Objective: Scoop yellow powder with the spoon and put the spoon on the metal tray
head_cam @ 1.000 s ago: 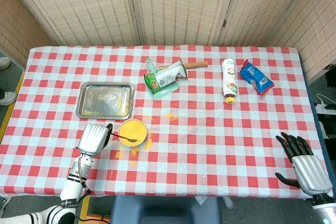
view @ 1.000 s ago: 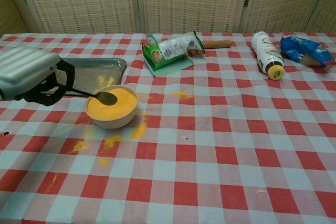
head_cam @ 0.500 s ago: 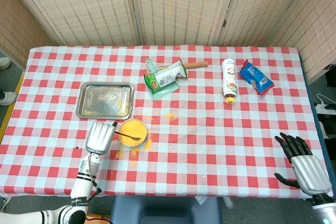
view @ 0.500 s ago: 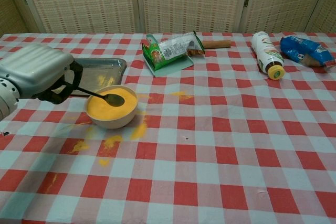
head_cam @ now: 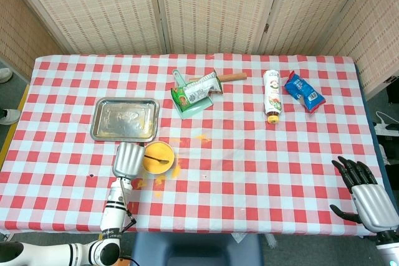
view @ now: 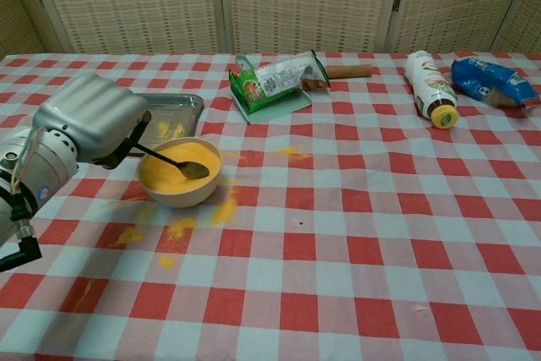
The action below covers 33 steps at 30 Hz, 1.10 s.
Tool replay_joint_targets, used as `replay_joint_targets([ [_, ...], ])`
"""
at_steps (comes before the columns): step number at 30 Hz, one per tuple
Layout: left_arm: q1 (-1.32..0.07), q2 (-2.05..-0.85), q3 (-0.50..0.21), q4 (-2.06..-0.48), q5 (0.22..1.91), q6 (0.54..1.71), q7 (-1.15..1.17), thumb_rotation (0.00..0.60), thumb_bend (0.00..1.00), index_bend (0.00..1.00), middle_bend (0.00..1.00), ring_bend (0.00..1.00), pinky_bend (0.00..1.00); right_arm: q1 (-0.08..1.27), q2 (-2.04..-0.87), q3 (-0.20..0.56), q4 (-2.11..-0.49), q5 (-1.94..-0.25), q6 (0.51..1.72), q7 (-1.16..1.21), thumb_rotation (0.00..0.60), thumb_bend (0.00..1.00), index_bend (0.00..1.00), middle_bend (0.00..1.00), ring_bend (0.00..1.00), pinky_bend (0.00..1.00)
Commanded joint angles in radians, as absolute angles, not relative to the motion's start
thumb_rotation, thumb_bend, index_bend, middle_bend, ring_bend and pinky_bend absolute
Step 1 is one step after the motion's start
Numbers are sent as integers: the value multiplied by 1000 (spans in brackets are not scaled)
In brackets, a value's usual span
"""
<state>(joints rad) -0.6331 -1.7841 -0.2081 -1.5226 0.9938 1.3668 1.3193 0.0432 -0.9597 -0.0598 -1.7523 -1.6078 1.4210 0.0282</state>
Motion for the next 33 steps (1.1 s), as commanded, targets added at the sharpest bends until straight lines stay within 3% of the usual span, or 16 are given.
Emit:
replay_joint_targets([
  [1,-643,-1783,-217,-1515,974,1361,1320,600,809,969,1000,1000,1000,44,-961,-59,-1752,-1605,1418,25,600,112,0,0,0,0],
  [18,-693,-1759,-287,-1437,894,1310,1207,600,809,970,1000,1000,1000,54,-972,-43,-1753,-1564,1394,0,600,112,0,0,0,0],
  [33,-651,-1694,-191,-1610,927,1387,1187,600,808,970,1000,1000,1000,49,-970,-52,-1758,-1590,1407,1,600,112,0,0,0,0],
])
